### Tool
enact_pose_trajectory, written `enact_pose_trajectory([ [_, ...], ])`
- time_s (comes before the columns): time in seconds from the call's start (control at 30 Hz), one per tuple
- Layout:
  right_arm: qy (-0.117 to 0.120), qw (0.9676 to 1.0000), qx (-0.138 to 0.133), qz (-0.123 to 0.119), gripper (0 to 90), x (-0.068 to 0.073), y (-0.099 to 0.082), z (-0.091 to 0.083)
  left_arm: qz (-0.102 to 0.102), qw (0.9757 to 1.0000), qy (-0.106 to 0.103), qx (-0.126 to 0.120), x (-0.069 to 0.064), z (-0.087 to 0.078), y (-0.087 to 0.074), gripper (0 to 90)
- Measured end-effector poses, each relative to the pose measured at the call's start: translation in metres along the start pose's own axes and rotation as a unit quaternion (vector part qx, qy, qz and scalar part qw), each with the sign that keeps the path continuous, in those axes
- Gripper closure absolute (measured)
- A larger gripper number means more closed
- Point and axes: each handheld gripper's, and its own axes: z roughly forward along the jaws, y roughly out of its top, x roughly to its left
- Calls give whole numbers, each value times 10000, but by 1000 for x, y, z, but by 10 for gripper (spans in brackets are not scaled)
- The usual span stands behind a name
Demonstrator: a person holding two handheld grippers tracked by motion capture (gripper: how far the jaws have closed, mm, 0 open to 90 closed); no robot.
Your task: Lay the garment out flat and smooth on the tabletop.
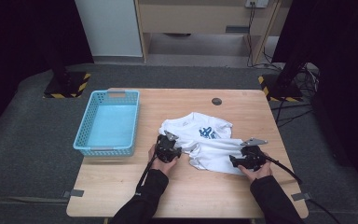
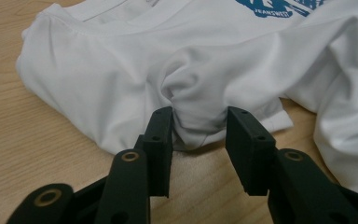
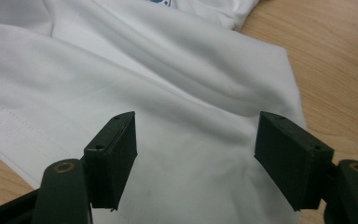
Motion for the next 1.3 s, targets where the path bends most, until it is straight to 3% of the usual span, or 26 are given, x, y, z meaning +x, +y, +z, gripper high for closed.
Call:
enact_pose_trajectory([
  [0.13,-38,9999,117,-74,285,1,-1,5,-30,9999,59,-111,1,8,1,699],
  [0.33,-17,9996,236,-142,271,3,-2,11,50,9999,100,-77,4,12,6,845],
  [0.43,-1,9996,253,-144,258,3,-2,11,74,9999,113,-15,7,12,8,857],
  [0.63,73,9989,346,-320,229,3,-5,7,331,9982,460,182,24,13,18,860],
  [0.9,-126,9972,476,-558,217,-3,-4,4,444,9971,586,184,36,15,32,861],
  [1.0,-116,9984,447,-325,224,-12,-5,5,348,9977,573,52,37,18,34,860],
  [1.1,-261,9987,427,-90,235,-25,-7,5,277,9984,499,50,37,19,33,857],
  [1.2,-272,9988,402,39,238,-31,-8,3,261,9988,387,-111,33,6,33,828],
  [1.3,-255,9994,251,39,238,-28,-5,-2,212,9993,180,-246,28,-14,31,760],
])
